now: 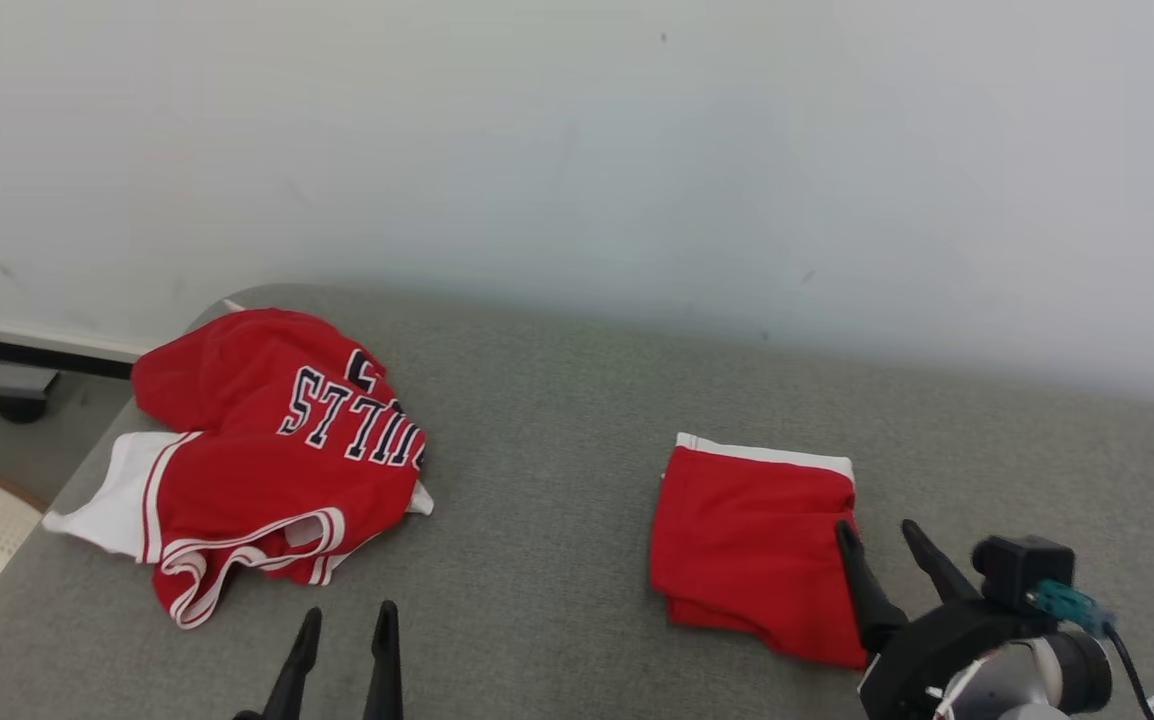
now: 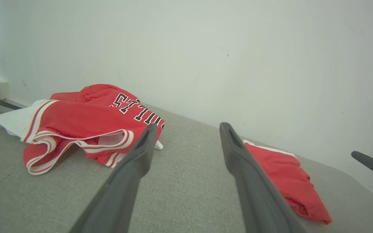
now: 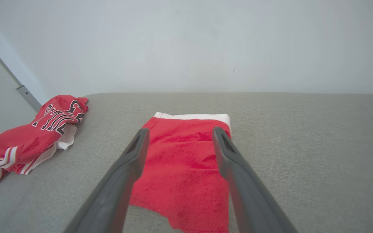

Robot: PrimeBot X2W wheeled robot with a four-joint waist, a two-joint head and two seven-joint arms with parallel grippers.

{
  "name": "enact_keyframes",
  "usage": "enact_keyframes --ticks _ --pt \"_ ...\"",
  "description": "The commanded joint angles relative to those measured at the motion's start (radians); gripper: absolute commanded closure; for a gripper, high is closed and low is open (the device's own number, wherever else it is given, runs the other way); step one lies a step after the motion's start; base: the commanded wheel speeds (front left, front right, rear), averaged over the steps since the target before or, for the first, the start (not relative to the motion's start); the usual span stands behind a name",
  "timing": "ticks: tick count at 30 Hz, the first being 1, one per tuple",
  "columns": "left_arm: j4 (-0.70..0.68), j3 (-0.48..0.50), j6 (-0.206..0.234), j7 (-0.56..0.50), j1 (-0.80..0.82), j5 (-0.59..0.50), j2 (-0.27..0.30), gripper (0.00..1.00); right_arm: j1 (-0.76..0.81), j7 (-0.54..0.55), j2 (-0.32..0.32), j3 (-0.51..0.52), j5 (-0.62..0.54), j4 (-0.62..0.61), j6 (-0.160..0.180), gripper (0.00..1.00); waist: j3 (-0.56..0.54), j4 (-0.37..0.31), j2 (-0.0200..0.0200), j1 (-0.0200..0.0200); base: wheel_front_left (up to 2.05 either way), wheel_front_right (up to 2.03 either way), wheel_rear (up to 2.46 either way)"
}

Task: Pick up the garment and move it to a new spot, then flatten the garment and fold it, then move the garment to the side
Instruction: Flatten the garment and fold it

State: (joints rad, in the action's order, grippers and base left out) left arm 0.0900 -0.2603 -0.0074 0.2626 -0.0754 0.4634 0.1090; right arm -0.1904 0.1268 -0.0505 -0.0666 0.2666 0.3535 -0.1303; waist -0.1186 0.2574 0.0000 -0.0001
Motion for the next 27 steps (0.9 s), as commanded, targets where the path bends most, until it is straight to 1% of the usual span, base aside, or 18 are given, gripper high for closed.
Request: enact_keyframes --ticks 1,4,5,9,12,20,27 --pt "-0.014 0.028 0.001 0.002 -0.015 -0.026 -0.002 0.0 0.052 -0.036 0.0 0.03 0.004 -0.051 -0.001 0.0 -0.009 -0.086 0.0 0.0001 0.0 0.0 0.0" --pt "-0.016 0.068 -0.014 0.002 -0.016 -0.049 -0.006 0.0 0.112 -0.093 0.0 0.07 0.027 -0.113 -0.001 0.0 -0.006 -0.125 0.0 0.0001 0.0 0.0 0.0" --pt "-0.009 0.094 -0.029 0.003 -0.011 -0.067 -0.01 0.0 0.137 -0.129 0.0 0.083 0.034 -0.141 -0.001 0.0 -0.003 -0.145 0.0 0.0001 0.0 0.0 0.0" --pt "0.02 0.131 -0.06 0.003 -0.002 -0.095 -0.012 0.0 0.178 -0.194 0.0 0.097 0.05 -0.173 -0.001 0.0 0.0 -0.173 0.0 0.0001 0.0 0.0 0.0" --pt "0.054 0.143 -0.085 0.003 0.003 -0.123 0.002 0.0 0.204 -0.225 0.0 0.112 0.059 -0.173 -0.001 0.0 0.001 -0.187 0.0 0.0001 0.0 0.0 0.0" --pt "0.106 0.166 -0.114 0.003 -0.005 -0.146 0.017 0.0 0.254 -0.252 0.0 0.137 0.024 -0.158 -0.001 0.0 0.0 -0.208 0.0 0.0001 0.0 0.0 0.0" --pt "0.111 0.196 -0.121 0.003 -0.028 -0.143 0.003 0.0 0.262 -0.237 0.0 0.144 0.029 -0.159 -0.001 0.0 -0.001 -0.222 0.0 0.0001 0.0 0.0 0.0"
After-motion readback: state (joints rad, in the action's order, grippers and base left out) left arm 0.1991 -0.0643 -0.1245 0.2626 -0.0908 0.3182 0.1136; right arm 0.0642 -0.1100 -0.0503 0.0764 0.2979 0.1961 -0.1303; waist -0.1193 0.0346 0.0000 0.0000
